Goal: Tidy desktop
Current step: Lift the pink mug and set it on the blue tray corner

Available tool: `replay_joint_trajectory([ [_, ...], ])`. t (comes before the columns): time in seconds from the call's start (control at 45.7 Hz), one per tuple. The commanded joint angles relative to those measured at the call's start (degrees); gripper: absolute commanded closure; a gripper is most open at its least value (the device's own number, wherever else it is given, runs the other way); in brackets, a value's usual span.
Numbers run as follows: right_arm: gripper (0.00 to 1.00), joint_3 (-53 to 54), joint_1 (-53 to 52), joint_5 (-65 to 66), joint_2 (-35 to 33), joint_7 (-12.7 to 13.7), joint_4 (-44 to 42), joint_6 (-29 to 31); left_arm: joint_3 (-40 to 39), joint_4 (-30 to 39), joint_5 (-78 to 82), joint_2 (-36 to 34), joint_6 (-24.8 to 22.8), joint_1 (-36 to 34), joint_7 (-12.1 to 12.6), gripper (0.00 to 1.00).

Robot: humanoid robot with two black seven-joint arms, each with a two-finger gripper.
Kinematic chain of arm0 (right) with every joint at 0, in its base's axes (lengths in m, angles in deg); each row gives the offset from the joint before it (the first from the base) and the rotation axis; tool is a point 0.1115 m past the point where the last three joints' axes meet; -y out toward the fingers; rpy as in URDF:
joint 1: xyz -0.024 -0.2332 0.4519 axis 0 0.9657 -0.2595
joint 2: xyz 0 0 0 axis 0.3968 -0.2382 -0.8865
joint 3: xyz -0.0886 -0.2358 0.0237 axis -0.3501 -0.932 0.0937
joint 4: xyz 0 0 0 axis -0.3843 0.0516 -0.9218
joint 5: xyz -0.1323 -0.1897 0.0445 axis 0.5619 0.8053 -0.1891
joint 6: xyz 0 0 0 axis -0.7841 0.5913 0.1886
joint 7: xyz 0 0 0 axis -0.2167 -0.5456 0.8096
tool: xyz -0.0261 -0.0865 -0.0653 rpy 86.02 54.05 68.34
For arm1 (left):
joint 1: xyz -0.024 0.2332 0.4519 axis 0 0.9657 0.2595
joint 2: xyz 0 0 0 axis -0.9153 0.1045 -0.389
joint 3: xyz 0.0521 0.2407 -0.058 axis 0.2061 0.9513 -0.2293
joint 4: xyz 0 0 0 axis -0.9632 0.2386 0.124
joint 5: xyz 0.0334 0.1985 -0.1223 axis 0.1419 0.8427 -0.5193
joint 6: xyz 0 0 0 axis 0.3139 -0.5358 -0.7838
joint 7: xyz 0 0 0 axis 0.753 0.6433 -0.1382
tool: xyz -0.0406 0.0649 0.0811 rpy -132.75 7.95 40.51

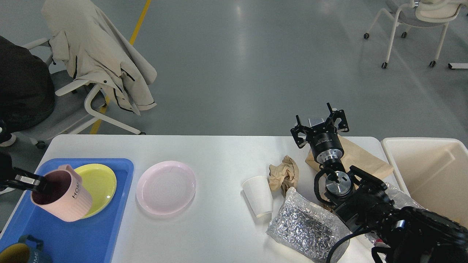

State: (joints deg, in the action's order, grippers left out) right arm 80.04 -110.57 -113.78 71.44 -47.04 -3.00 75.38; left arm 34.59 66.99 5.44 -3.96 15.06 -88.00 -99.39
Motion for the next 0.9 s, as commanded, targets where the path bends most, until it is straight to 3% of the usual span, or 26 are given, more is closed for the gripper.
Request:
replay_joint_trajectory([
  [0.0, 0.0, 0.0, 0.0, 0.0, 0.0, 0.0, 0.0, 0.0, -4.1, -2.4, 0.6, 4.5, 9.0, 15.8, 0.9, 1.0],
  [0.197, 0.0, 0.0, 0.0, 0.0, 0.0, 0.0, 0.0, 0.0, -5.1, -3.5, 0.9, 7.5, 16.5, 26.8, 3.6, 1.0],
  [0.416, 0.0, 0.0, 0.0, 0.0, 0.0, 0.0, 0.0, 0.0, -5.0, -8.8, 0.9, 10.4, 19.0, 32.4, 3.8, 1.0],
  [0.591, 0.0, 0.0, 0.0, 0.0, 0.0, 0.0, 0.0, 0.0, -4.9, -10.2, 0.9, 11.0, 19.2, 32.7, 3.6, 0.97],
  [0.657, 0.0, 0.0, 0.0, 0.0, 0.1, 0.0, 0.0, 0.0, -4.9, -10.2, 0.9, 11.0, 19.2, 32.7, 3.6, 0.87],
  [0.766, 0.0, 0.0, 0.0, 0.0, 0.0, 0.0, 0.0, 0.0, -5.4, -10.1, 0.7, 11.0, 18.5, 32.5, 3.1, 0.55],
  [0.832, 0.0, 0.0, 0.0, 0.0, 0.0, 0.0, 0.0, 0.0, -5.4, -10.0, 0.6, 10.6, 18.3, 32.3, 2.5, 0.28],
  [0.876, 0.0, 0.0, 0.0, 0.0, 0.0, 0.1, 0.0, 0.0, -5.4, -9.7, 0.5, 10.2, 17.6, 31.8, 1.8, 0.22],
])
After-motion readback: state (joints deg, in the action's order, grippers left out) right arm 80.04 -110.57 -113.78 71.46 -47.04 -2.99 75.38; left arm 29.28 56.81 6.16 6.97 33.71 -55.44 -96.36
